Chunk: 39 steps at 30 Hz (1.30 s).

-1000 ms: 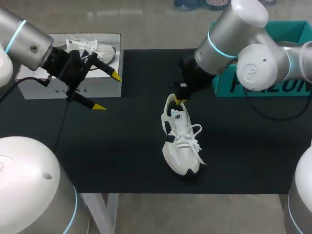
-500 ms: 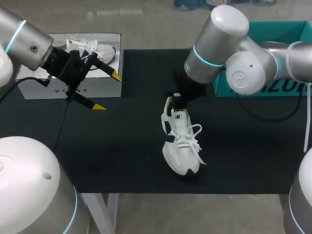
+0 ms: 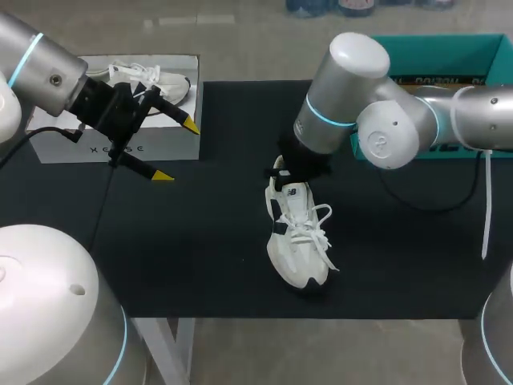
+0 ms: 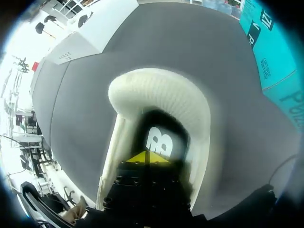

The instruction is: Take the shoe out of the shoebox, open the shoe tongue, remove and reinsert the insole, then place the shoe into the shoebox

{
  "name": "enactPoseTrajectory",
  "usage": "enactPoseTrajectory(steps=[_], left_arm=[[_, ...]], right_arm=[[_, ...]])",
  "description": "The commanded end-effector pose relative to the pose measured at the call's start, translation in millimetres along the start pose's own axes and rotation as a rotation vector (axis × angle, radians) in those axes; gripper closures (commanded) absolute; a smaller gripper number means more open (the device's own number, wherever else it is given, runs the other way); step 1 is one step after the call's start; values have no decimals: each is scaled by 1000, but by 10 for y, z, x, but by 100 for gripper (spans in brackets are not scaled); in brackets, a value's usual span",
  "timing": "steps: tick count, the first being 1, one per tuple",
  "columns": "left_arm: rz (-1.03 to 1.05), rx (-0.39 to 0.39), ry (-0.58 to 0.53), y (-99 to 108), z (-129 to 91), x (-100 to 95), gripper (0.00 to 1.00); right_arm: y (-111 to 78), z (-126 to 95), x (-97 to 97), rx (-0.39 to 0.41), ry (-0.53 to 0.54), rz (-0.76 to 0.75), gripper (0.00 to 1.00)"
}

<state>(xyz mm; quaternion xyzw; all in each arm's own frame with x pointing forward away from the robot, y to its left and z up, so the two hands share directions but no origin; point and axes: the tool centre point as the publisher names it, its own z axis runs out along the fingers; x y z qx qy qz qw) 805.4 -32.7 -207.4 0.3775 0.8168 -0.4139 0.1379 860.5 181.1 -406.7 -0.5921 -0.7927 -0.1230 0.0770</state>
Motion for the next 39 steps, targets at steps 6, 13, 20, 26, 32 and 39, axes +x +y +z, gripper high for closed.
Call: enactPoseTrajectory(steps=[6, 13, 20, 26, 32, 39], left_arm=[[1, -2, 2, -4, -4, 1, 0], [1, -2, 2, -4, -4, 1, 0], [1, -2, 2, -4, -4, 1, 0], [1, -2, 2, -4, -4, 1, 0], [1, -2, 2, -4, -4, 1, 0], [1, -2, 2, -4, -4, 1, 0]], right_arm=[[-20, -181, 34, -21, -12, -3, 100], [-5, -446, 85, -1, -60, -9, 100], [29, -620, 198, 34, -109, -23, 100], [-36, -614, 167, 60, -138, -8, 100], [-140, -499, 115, 101, -144, 22, 100], [-154, -335, 10, 145, -137, 70, 100]])
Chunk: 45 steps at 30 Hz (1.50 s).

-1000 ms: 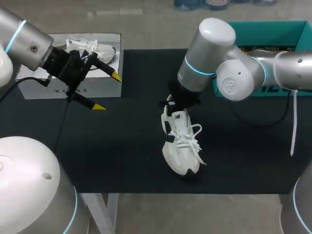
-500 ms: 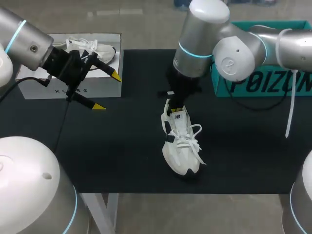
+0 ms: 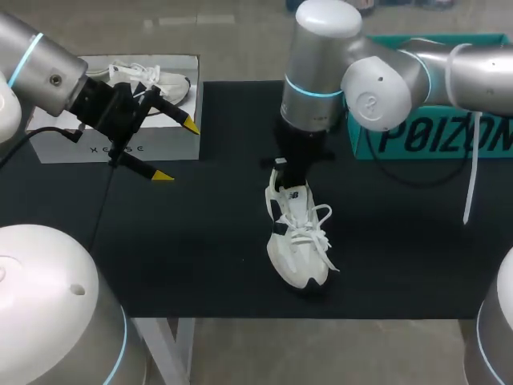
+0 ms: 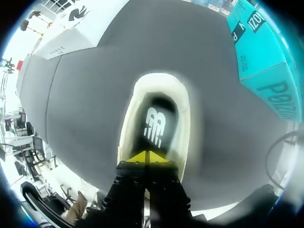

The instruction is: Take the shoe out of the shoebox, open the shoe tongue, remove and reinsert the insole, then place the shoe into the shoebox

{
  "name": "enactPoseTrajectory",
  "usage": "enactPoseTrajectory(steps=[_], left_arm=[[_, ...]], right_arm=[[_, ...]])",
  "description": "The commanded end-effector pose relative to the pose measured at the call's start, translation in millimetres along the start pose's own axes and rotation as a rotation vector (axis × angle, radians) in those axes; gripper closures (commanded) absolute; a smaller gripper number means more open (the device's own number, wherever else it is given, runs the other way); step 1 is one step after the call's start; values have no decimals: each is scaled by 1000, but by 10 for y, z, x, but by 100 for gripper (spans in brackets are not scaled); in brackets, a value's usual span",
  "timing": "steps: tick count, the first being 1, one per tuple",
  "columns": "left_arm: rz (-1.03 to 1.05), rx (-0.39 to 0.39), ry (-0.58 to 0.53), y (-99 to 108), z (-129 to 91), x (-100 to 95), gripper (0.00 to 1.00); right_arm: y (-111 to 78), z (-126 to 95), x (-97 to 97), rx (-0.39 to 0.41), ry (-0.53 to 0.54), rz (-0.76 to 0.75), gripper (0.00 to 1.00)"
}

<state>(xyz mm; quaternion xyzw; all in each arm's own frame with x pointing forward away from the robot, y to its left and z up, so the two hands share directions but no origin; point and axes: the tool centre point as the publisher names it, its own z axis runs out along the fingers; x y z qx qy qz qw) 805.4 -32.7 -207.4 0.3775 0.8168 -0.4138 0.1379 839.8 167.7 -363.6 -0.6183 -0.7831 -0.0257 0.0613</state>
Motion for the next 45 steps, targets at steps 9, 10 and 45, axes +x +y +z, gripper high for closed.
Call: enactPoseTrajectory(steps=[9, 10, 45], left_arm=[[1, -2, 2, -4, -4, 1, 0], [1, -2, 2, -4, -4, 1, 0], [1, -2, 2, -4, -4, 1, 0]], right_arm=[[73, 197, 4, 35, 21, 16, 0], [74, 198, 6, 36, 21, 16, 0], [-217, -757, 109, -156, 13, -11, 100]])
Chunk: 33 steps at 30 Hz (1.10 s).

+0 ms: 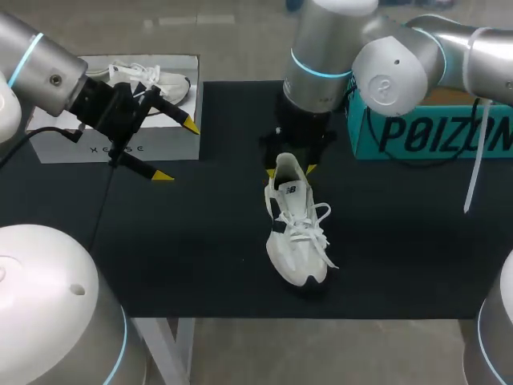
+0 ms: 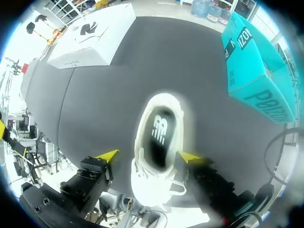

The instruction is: Take the shoe out of the shoebox, open the shoe tongue, remove and reinsert the insole, then place the shoe into the shoebox

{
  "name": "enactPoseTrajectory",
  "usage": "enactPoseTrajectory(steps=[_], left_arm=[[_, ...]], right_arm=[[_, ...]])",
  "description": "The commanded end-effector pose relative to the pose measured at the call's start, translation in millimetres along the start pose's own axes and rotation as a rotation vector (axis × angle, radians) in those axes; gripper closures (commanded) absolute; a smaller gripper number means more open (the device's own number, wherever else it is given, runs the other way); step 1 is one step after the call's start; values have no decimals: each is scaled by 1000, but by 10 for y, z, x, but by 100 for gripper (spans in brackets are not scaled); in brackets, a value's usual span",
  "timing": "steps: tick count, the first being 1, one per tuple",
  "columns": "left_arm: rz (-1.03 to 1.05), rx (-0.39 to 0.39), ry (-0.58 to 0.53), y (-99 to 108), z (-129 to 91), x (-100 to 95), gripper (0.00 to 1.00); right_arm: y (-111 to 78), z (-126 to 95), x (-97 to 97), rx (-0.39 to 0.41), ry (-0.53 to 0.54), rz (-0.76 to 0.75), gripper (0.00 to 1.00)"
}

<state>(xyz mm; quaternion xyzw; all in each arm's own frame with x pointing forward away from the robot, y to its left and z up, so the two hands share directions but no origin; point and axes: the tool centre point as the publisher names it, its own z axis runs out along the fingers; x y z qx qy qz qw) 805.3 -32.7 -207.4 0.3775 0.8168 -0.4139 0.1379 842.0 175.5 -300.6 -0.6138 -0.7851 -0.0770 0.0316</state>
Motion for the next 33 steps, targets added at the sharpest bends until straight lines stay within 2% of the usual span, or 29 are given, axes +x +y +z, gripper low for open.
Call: enactPoseTrajectory(steps=[1, 7, 16, 21, 24, 33], left_arm=[[0, -2, 2, -4, -4, 1, 0], [0, -2, 2, -4, -4, 1, 0], [0, -2, 2, -4, -4, 1, 0], [0, -2, 2, -4, -4, 1, 0], [0, -2, 2, -4, -4, 1, 0], [0, -2, 2, -4, -4, 1, 0]], right_arm=[[-248, -167, -31, -33, -4, 7, 100], [-335, -1, 3, 18, 11, 6, 100], [-211, 271, 8, 55, 20, 4, 100], [-186, 323, -14, 63, 20, 5, 100], [-208, 279, 2, 59, 23, 0, 100], [-223, -54, 92, 18, 23, -50, 100]])
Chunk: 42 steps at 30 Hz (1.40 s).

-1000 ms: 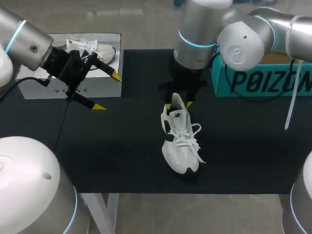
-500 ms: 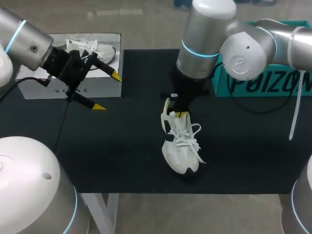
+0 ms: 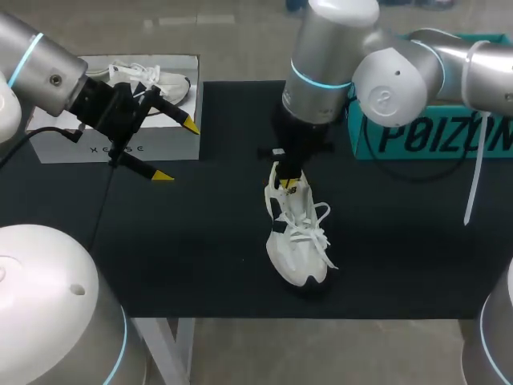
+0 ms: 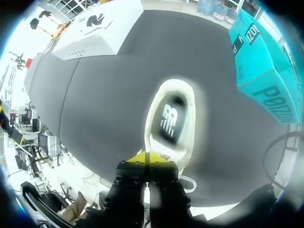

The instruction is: Take the shoe out of the shoebox, open the shoe tongue, remove and reinsert the insole, then place the shoe into the shoebox

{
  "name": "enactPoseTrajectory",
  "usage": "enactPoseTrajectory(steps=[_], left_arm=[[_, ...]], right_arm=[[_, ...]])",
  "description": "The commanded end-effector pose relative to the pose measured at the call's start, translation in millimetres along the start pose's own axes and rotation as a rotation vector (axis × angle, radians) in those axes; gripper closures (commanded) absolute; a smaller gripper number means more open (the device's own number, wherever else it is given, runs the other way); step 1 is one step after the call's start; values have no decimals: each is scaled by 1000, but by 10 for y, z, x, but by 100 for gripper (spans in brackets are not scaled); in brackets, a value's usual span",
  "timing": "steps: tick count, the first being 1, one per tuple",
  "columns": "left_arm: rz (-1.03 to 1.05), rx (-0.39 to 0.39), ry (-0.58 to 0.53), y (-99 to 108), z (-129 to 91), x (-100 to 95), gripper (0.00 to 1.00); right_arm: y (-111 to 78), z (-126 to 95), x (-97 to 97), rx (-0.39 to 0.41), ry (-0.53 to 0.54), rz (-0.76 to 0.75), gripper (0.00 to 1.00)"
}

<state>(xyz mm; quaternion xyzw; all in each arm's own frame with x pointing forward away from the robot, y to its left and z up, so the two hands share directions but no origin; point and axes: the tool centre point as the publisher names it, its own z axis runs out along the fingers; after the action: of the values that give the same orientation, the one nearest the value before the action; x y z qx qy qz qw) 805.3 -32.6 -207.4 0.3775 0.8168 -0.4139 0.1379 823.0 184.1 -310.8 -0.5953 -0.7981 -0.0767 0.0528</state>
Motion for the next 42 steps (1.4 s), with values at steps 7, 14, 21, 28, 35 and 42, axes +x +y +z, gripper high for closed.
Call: enactPoseTrajectory(steps=[7, 14, 21, 28, 35, 42], left_arm=[[1, -2, 2, -4, -4, 1, 0], [1, -2, 2, -4, -4, 1, 0], [1, -2, 2, -4, -4, 1, 0], [1, -2, 2, -4, -4, 1, 0], [1, -2, 2, -4, -4, 1, 0], [1, -2, 2, -4, -4, 1, 0]], right_arm=[[63, -180, 3, 13, -25, -80, 100], [68, -159, 70, 9, -5, -84, 0], [68, -159, 70, 9, -5, -84, 0], [68, -159, 70, 9, -5, -84, 0], [68, -159, 70, 9, -5, -84, 0], [82, -191, 71, -12, -26, -142, 0]])
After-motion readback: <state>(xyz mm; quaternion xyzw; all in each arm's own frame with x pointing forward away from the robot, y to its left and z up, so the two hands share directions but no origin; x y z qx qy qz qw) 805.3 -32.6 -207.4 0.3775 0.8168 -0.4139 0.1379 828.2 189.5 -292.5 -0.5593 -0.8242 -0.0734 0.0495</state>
